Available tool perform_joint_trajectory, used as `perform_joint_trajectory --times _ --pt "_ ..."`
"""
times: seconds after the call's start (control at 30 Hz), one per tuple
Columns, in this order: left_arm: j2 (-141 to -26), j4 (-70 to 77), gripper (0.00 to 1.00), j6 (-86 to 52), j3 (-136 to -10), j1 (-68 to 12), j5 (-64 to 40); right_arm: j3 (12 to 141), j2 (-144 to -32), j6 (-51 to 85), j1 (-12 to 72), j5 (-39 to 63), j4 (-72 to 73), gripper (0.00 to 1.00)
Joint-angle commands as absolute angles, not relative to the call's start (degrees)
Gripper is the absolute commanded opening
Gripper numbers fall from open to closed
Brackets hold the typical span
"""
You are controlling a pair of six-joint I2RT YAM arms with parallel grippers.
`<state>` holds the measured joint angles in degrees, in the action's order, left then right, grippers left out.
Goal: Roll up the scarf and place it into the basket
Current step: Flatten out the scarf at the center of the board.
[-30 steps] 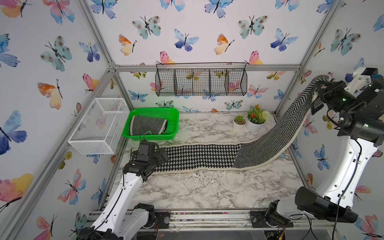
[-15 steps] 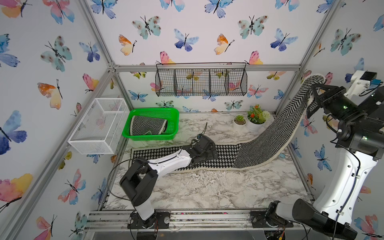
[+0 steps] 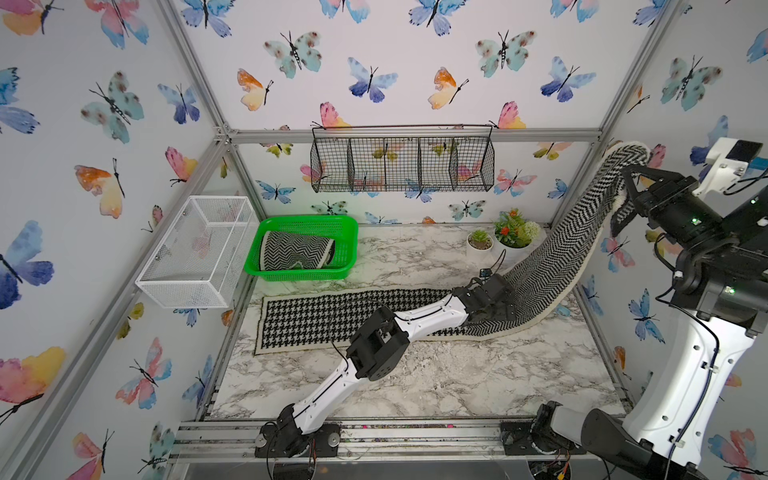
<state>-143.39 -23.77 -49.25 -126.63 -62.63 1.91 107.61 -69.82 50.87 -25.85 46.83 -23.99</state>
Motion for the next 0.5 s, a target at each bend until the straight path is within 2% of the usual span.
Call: perform_joint_trajectory --times 0.0,0.2,0.37,0.47 --pt "-146.43 -24.63 0.98 -48.08 -130.96 -64.91 -0.56 108.54 -68.56 51.3 -25.85 48.21 -20.98 0.02" --pt "-147.02 -15.7 0.98 -46.0 -130.17 -69.11 -2.29 109.22 -68.23 50.81 -25.72 48.13 -21.33 0.02" --pt "-153.28 -12.57 0.98 -46.52 -139.79 -71.43 -5.73 108.41 -67.78 50.27 -25.33 48.59 -21.73 0.02" --pt "-153.3 -10.77 0.98 -47.59 -139.55 -71.6 -6.64 107.33 -67.53 49.28 -23.39 48.15 -21.8 0.02"
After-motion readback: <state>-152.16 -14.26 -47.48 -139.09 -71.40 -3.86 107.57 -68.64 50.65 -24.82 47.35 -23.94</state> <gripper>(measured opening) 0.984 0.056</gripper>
